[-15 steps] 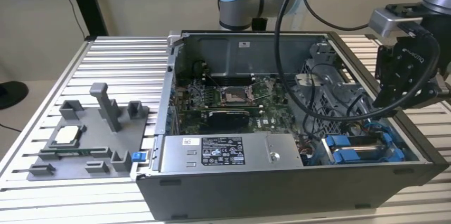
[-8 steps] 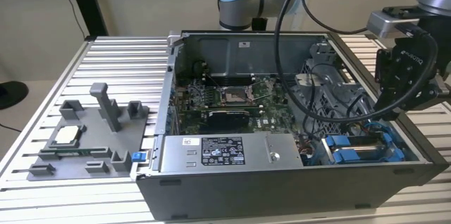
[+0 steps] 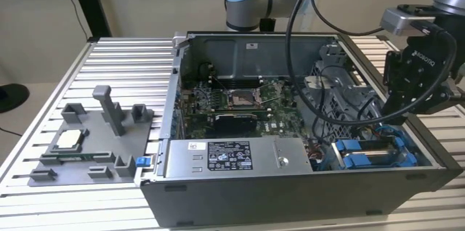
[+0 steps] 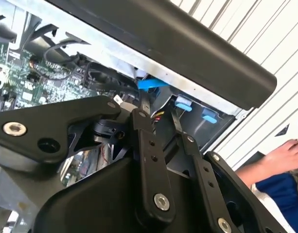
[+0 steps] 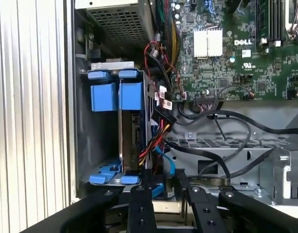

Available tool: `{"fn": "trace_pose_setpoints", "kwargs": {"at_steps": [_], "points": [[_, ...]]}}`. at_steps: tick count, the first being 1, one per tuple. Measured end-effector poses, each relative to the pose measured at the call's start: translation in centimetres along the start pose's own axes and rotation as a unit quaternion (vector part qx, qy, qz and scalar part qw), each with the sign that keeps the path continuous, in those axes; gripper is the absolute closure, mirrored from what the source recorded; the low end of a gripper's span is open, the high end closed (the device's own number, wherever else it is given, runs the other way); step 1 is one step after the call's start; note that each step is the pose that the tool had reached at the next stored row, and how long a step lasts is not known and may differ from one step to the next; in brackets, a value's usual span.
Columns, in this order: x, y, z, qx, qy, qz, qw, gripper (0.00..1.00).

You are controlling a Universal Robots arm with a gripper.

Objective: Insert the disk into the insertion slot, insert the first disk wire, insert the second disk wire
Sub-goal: 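Insert the second disk wire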

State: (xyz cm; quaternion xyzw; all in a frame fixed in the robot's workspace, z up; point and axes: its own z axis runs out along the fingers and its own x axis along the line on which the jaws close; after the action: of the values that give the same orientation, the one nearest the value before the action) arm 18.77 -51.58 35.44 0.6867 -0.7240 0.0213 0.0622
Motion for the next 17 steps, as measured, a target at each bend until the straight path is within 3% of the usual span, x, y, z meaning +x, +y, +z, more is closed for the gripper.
{"fn": "trace_pose_setpoints", "kwargs": {"at_steps": [5, 9, 17], "points": [[-0.05, -0.27, 0.03, -0.0006, -0.0099, 0.000, 1.0000, 0.00], [-0.09, -0.67, 0.07, -0.0009, -0.0103, 0.000, 0.9999, 0.00], [-0.09, -0.70, 0.08, -0.0011, -0.0102, 0.001, 0.9999, 0.00]]}}
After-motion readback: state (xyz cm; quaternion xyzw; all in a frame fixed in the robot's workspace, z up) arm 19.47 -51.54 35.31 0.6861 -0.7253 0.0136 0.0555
